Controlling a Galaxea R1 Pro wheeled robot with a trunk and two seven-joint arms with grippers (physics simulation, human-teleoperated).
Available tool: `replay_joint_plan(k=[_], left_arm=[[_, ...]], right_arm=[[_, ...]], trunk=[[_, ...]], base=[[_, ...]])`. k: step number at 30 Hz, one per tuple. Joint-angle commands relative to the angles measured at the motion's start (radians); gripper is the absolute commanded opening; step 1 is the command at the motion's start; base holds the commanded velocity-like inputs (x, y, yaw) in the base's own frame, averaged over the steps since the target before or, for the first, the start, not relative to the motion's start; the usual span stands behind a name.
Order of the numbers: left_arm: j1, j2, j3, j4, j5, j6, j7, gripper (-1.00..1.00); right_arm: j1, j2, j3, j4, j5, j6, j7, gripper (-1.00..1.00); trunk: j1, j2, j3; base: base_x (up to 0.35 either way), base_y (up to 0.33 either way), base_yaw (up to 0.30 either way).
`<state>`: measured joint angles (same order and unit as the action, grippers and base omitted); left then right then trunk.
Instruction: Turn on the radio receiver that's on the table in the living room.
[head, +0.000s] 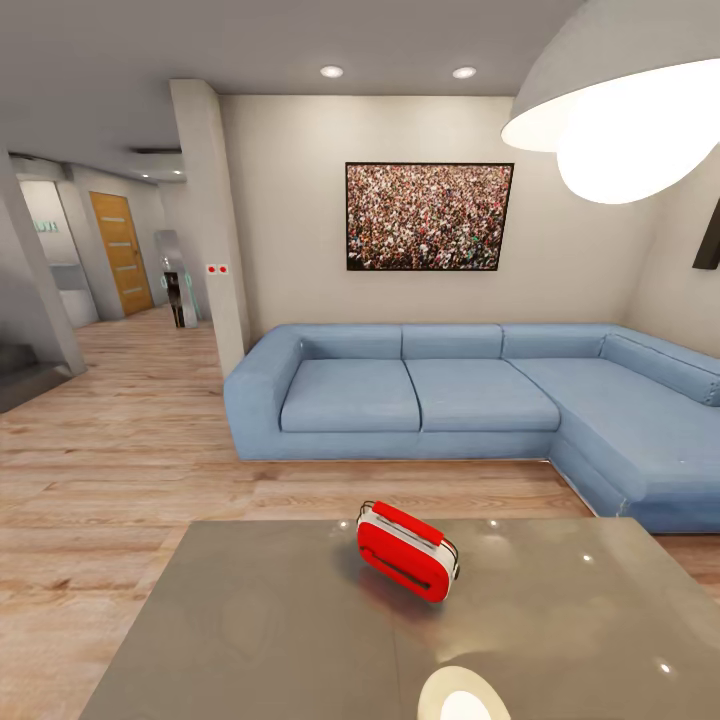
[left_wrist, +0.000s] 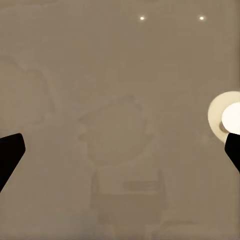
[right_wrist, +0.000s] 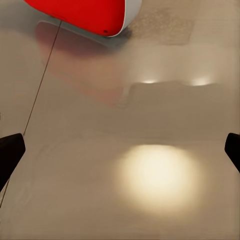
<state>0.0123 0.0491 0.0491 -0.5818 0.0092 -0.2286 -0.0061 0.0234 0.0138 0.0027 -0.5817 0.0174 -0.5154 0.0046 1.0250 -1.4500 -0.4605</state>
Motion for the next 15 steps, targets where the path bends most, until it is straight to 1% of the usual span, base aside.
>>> replay_joint_plan(k=[1,4,6,8,9,10,11,12,13,14,15], left_arm=[[0.000,0.000,0.000,0.000,0.000,0.000,0.000,1.00],[0.000,-0.002,0.001,-0.004,-0.001,0.000,-0.001,1.00],[0.000,-0.007,0.001,-0.020,-0.002,0.000,-0.001,1.00],[0.000,-0.010,0.001,-0.062,-0.003,0.002,0.000,1.00],[0.000,-0.012,0.001,-0.105,-0.004,0.005,0.002,1.00],[0.000,-0.013,0.001,-0.129,-0.004,0.006,0.002,1.00],[0.000,-0.014,0.001,-0.184,-0.003,0.009,0.004,1.00],[0.000,-0.015,0.001,-0.244,-0.002,0.013,0.005,1.00],[0.000,-0.016,0.001,-0.276,-0.002,0.016,0.005,1.00],[0.000,-0.023,0.001,-0.343,-0.002,0.027,0.006,1.00],[0.000,-0.029,0.000,-0.378,-0.002,0.037,0.007,1.00]], right_arm=[[0.000,0.000,0.000,0.000,0.001,0.000,0.000,1.00],[0.000,-0.002,-0.002,-0.007,0.002,0.000,-0.003,1.00],[0.000,-0.007,-0.002,-0.028,0.003,0.004,-0.005,1.00],[0.000,-0.016,-0.003,-0.074,0.003,0.013,-0.007,1.00],[0.000,-0.025,-0.003,-0.117,0.004,0.028,-0.008,1.00],[0.000,-0.029,-0.004,-0.142,0.004,0.041,-0.008,1.00],[0.000,-0.039,-0.004,-0.198,0.004,0.080,-0.009,1.00],[0.000,-0.047,-0.004,-0.259,0.004,0.135,-0.009,1.00],[0.000,-0.051,-0.004,-0.293,0.004,0.167,-0.009,1.00],[0.000,-0.057,-0.004,-0.364,0.004,0.234,-0.009,1.00],[0.000,-0.060,-0.004,-0.401,0.004,0.267,-0.009,1.00]], trunk=[[0.000,0.000,0.000],[0.000,0.000,0.000],[0.000,0.000,0.000],[0.000,0.000,0.000],[0.000,0.000,0.000],[0.000,0.000,0.000],[0.000,0.000,0.000],[0.000,0.000,0.000],[0.000,0.000,0.000],[0.000,0.000,0.000],[0.000,0.000,0.000]], base=[[0.000,0.000,0.000],[0.000,0.000,0.000],[0.000,0.000,0.000],[0.000,0.000,0.000],[0.000,0.000,0.000],[0.000,0.000,0.000],[0.000,0.000,0.000],[0.000,0.000,0.000],[0.000,0.000,0.000],[0.000,0.000,0.000],[0.000,0.000,0.000]])
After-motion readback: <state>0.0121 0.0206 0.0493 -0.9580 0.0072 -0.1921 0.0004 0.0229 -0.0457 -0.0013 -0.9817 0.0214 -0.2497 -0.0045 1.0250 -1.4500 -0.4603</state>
